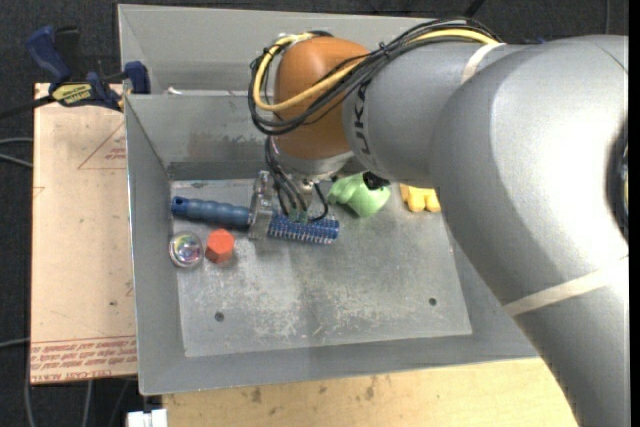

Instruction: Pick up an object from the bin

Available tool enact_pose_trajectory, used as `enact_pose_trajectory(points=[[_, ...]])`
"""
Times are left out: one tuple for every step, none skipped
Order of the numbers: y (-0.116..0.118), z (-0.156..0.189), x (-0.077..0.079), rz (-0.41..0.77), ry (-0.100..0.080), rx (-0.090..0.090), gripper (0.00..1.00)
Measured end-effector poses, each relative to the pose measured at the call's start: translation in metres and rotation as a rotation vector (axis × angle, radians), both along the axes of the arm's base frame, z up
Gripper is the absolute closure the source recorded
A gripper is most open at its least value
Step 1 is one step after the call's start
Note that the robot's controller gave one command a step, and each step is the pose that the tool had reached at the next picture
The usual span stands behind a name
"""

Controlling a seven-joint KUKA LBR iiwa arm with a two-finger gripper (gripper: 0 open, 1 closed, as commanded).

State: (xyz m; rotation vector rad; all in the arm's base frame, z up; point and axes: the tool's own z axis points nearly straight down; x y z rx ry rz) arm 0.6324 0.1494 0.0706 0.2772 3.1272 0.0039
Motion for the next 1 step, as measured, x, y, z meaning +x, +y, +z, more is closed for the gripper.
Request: enact_pose_trajectory(points=[[-0.0343, 0.1626, 0.009, 0.006, -0.007, 0.0, 1.0]])
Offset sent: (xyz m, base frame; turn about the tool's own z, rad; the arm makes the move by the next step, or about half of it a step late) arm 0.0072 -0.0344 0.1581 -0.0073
